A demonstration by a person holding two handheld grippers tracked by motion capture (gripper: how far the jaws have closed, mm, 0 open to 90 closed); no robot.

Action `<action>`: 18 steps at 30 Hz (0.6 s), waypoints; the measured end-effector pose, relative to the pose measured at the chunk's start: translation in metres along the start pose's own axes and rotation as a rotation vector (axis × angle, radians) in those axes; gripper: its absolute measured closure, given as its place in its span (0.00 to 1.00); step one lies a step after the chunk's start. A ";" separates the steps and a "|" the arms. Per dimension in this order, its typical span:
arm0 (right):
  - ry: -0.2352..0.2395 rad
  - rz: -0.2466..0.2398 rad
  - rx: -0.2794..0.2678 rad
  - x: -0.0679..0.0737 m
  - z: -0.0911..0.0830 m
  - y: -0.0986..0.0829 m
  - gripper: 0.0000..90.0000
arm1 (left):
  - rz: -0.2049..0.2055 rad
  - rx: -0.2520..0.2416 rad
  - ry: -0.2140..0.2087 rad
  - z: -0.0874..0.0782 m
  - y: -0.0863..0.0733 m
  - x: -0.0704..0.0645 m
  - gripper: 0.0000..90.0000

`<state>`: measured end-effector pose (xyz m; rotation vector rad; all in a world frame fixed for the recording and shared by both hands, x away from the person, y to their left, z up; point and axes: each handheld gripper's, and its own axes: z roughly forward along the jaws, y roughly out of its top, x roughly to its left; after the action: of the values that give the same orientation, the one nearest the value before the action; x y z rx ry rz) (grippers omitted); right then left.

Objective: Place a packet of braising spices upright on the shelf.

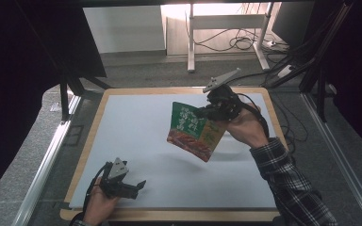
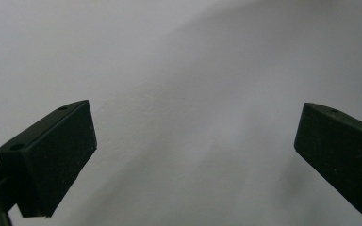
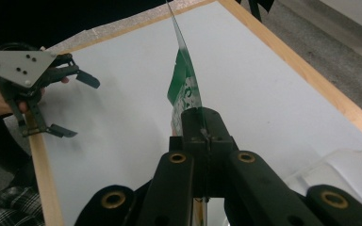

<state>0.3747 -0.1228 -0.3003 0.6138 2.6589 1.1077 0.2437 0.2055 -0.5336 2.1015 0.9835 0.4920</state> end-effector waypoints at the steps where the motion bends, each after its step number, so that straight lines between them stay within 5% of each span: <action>1: -0.001 0.001 0.001 0.000 0.000 0.002 1.00 | 0.000 0.000 0.000 0.000 0.000 0.000 0.00; 18: -0.037 -0.002 -0.018 -0.021 0.002 0.033 1.00 | 0.000 -0.002 -0.001 0.000 0.000 -0.001 0.00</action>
<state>0.4042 -0.1101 -0.2780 0.6221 2.6154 1.1077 0.2435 0.2049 -0.5338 2.0999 0.9818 0.4919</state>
